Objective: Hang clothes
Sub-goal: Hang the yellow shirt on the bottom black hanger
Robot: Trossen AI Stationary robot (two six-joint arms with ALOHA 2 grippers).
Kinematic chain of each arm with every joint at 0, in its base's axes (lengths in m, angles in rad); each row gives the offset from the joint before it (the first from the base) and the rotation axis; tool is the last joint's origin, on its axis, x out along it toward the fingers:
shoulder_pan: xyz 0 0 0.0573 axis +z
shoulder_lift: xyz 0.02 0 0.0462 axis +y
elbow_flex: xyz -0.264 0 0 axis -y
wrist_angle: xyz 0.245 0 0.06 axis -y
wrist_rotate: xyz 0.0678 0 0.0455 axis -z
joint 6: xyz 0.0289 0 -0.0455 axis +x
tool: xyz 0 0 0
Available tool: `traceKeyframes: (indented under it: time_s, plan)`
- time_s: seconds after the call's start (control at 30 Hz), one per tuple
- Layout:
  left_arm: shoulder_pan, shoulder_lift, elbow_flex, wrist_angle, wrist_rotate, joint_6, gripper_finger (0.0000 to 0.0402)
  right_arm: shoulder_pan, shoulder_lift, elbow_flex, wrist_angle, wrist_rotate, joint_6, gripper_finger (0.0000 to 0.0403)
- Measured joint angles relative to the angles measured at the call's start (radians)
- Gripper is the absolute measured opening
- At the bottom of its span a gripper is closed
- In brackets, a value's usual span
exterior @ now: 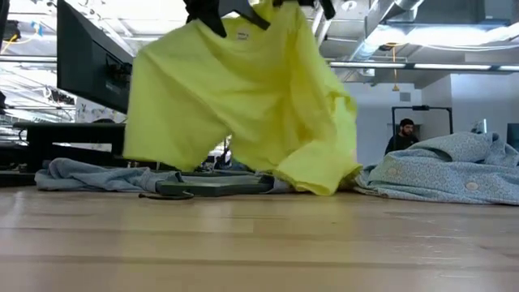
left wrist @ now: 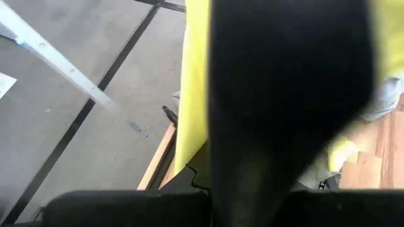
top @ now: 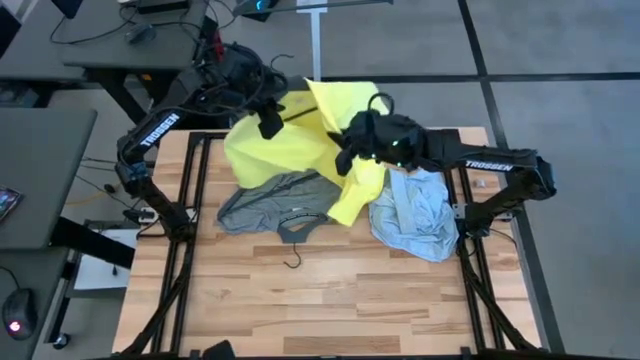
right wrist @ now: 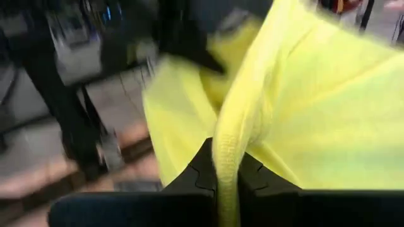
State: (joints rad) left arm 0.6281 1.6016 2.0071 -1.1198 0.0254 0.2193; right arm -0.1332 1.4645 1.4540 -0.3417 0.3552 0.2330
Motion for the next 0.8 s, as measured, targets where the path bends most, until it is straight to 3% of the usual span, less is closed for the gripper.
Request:
traceKeyframes:
  time_s: [0.23,0.33,0.5,0.63,0.8]
  plan:
    - [-0.001,0.001,0.0,0.008,-0.019,0.045,0.001,0.005,-0.001,0.017,-0.168,-0.081,0.035,0.0094]
    - [-0.005,0.001,0.0,0.004,-0.018,0.072,0.001,0.005,-0.024,0.104,-0.202,-0.127,-0.025,0.0148]
    - [-0.012,0.001,0.002,-0.06,0.041,0.155,0.001,-0.052,-0.045,0.307,-0.428,-0.124,-0.231,0.0221]
    - [-0.048,0.001,0.005,-0.063,0.11,0.183,0.001,-0.173,-0.038,0.342,-0.554,-0.16,-0.327,0.024]
    - [-0.097,0.001,0.015,-0.094,0.119,0.182,0.001,-0.274,-0.018,0.303,-0.591,-0.394,-0.375,0.0233]
